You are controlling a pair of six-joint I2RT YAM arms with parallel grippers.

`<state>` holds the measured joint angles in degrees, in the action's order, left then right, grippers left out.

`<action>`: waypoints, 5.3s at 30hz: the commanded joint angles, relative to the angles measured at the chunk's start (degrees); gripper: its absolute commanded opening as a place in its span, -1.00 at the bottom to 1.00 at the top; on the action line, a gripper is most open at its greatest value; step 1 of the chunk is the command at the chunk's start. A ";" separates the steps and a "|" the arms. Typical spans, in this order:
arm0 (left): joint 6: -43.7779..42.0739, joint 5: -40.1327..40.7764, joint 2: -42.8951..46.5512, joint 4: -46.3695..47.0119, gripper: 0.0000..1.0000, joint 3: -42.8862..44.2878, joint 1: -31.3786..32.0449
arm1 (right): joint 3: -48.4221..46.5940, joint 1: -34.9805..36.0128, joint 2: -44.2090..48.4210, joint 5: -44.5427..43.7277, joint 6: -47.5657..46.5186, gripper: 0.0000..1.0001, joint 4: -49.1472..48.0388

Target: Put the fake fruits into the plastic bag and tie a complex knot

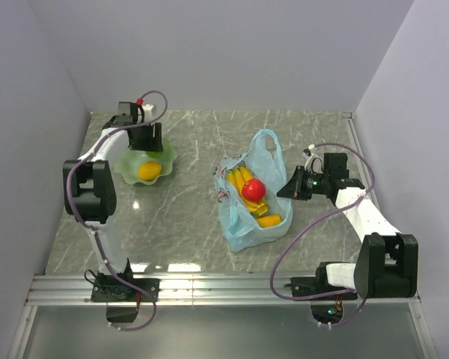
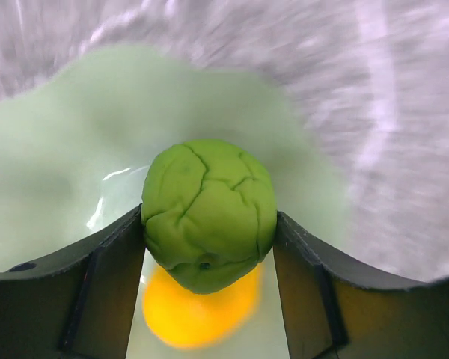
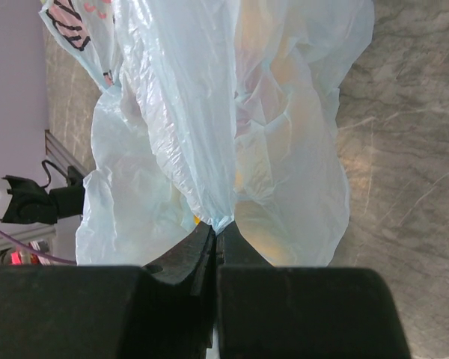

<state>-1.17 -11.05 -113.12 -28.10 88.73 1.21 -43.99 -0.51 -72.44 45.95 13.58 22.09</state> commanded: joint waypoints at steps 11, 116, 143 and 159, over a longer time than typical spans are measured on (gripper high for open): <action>11.44 -29.29 22.94 15.17 -0.15 -4.08 21.35 | -1.01 0.25 5.30 -8.33 5.40 -1.00 -6.00; 11.79 -32.20 5.20 24.76 -0.39 3.03 43.25 | 0.48 -0.80 8.72 -9.21 14.71 -1.00 -8.64; 1.80 -34.63 19.33 2.70 0.99 -6.90 32.54 | 3.65 8.60 18.03 2.82 4.17 -0.62 6.21; 13.02 -22.90 39.27 -0.21 0.99 -18.93 24.46 | -20.60 6.22 3.37 -8.61 -5.94 0.57 0.16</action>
<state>5.56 -40.95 -77.58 -29.21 73.69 28.40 -60.10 4.97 -66.81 38.02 9.45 27.29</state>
